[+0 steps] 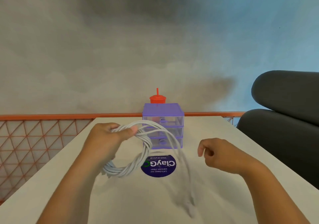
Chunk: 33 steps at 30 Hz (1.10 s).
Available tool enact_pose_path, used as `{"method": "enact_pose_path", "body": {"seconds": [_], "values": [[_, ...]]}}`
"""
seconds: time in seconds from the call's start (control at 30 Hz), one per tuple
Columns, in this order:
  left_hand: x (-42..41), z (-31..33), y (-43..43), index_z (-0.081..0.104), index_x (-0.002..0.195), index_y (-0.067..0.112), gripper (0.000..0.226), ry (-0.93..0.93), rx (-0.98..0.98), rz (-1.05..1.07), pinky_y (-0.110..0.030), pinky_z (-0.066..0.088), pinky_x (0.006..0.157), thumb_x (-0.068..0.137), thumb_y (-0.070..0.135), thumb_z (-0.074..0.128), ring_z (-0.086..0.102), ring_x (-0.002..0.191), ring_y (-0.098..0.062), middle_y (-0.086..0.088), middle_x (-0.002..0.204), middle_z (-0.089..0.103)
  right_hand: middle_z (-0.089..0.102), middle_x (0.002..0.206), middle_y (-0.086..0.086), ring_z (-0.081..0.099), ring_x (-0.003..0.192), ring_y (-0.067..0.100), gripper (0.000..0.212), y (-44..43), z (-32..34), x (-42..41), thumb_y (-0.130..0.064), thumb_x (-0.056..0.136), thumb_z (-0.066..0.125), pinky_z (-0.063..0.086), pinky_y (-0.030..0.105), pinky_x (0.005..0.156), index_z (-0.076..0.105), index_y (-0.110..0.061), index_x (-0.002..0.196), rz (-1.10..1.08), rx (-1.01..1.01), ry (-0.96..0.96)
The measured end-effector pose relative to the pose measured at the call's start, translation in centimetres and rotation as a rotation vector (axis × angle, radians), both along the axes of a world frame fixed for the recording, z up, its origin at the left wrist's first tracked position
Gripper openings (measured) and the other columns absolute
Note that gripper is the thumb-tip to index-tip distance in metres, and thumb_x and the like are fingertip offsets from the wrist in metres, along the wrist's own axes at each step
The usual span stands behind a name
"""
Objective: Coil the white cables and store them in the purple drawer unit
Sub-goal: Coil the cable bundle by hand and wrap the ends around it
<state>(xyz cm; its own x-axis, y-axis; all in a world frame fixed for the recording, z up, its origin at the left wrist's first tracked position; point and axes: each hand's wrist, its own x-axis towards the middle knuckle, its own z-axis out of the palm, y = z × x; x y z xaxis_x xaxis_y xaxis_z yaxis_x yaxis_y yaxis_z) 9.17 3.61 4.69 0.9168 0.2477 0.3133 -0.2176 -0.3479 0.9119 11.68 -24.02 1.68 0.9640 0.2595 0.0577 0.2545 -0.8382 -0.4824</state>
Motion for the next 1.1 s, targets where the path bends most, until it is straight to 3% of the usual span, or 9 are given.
{"method": "enact_pose_path", "body": {"seconds": [0.13,0.27,0.37,0.43,0.57,0.67,0.8,1.0,1.1], "values": [[-0.2,0.6,2.5,0.062,0.049,0.014,0.035,-0.011,-0.041,0.084,-0.029,0.031,0.052,0.058,0.045,0.077,0.032,0.043,-0.023,0.008,0.032,0.038,0.057,0.071,-0.004,0.051,0.063,0.007,0.020,-0.4,-0.3,0.7,-0.008,0.084,0.052,0.043,0.016,0.060,0.058,-0.027,0.078,-0.101,0.116,-0.108],[0.0,0.6,2.1,0.061,0.057,0.012,0.029,-0.036,-0.035,0.089,-0.026,0.031,0.049,0.074,0.032,0.075,0.036,0.046,-0.020,0.009,0.035,0.042,0.056,0.083,-0.010,0.051,0.065,0.003,0.016,2.1,0.7,0.1,-0.019,0.082,0.063,0.040,0.008,0.057,0.057,-0.030,0.093,-0.057,0.362,-0.235],[-0.1,0.6,1.1,0.061,0.051,0.015,0.032,-0.027,-0.031,0.023,-0.025,0.030,0.049,0.071,0.034,0.077,0.034,0.044,-0.019,0.009,0.033,0.038,0.046,0.096,-0.020,0.048,0.080,-0.007,0.040,5.8,-0.2,-0.5,-0.030,0.080,0.069,0.038,0.005,0.068,0.048,-0.039,0.113,0.023,0.385,-0.236],[-0.3,0.7,0.8,0.061,0.047,0.016,0.035,-0.007,-0.035,-0.035,-0.026,0.029,0.048,0.063,0.041,0.080,0.030,0.038,-0.016,0.008,0.035,0.034,0.045,0.107,-0.018,0.049,0.093,-0.002,0.046,7.5,-1.4,-0.4,-0.035,0.083,0.065,0.041,0.016,0.082,0.045,-0.038,0.125,0.001,0.297,-0.281],[-0.6,0.8,0.6,0.061,0.046,0.020,0.034,0.024,-0.068,-0.072,-0.026,0.028,0.049,0.072,0.039,0.074,0.026,0.032,-0.011,0.007,0.037,0.031,0.063,0.094,-0.005,0.059,0.084,0.013,0.010,7.0,-1.7,0.2,-0.029,0.088,0.059,0.052,0.030,0.075,0.063,-0.022,0.094,-0.139,0.189,-0.353],[-0.5,0.7,0.5,0.060,0.047,0.017,0.036,0.037,-0.059,-0.049,-0.027,0.029,0.049,0.071,0.039,0.074,0.027,0.034,-0.013,0.005,0.040,0.032,0.064,0.075,0.000,0.059,0.069,0.018,0.007,5.4,-0.8,0.4,-0.018,0.083,0.059,0.051,0.034,0.067,0.064,-0.017,0.077,-0.173,0.189,-0.298],[-0.6,0.7,-0.3,0.064,0.048,0.021,0.030,0.032,-0.021,-0.054,-0.028,0.028,0.048,0.071,0.038,0.074,0.028,0.042,-0.018,0.006,0.039,0.033,0.060,0.072,0.000,0.055,0.068,0.016,0.010,4.6,-0.1,0.6,-0.011,0.086,0.056,0.051,0.030,0.067,0.062,-0.016,0.079,-0.191,0.123,-0.263],[-0.5,0.5,-0.5,0.057,0.070,-0.009,0.044,-0.082,0.018,0.001,-0.032,0.026,0.053,0.073,0.032,0.075,0.028,0.049,-0.020,-0.009,0.054,0.032,0.057,0.075,-0.001,0.057,0.075,0.019,0.019,2.2,-1.2,2.0,0.000,0.084,0.052,0.051,0.031,0.075,0.062,-0.017,0.085,-0.232,-0.030,-0.159],[-0.6,0.7,0.1,0.064,0.058,0.005,0.032,-0.095,0.002,0.022,-0.026,0.025,0.050,0.071,0.032,0.077,0.028,0.042,-0.016,0.000,0.045,0.034,0.056,0.076,0.001,0.056,0.076,0.021,0.018,-0.3,-2.0,2.5,-0.003,0.085,0.049,0.047,0.031,0.071,0.057,-0.018,0.078,-0.365,-0.142,-0.152]]}}
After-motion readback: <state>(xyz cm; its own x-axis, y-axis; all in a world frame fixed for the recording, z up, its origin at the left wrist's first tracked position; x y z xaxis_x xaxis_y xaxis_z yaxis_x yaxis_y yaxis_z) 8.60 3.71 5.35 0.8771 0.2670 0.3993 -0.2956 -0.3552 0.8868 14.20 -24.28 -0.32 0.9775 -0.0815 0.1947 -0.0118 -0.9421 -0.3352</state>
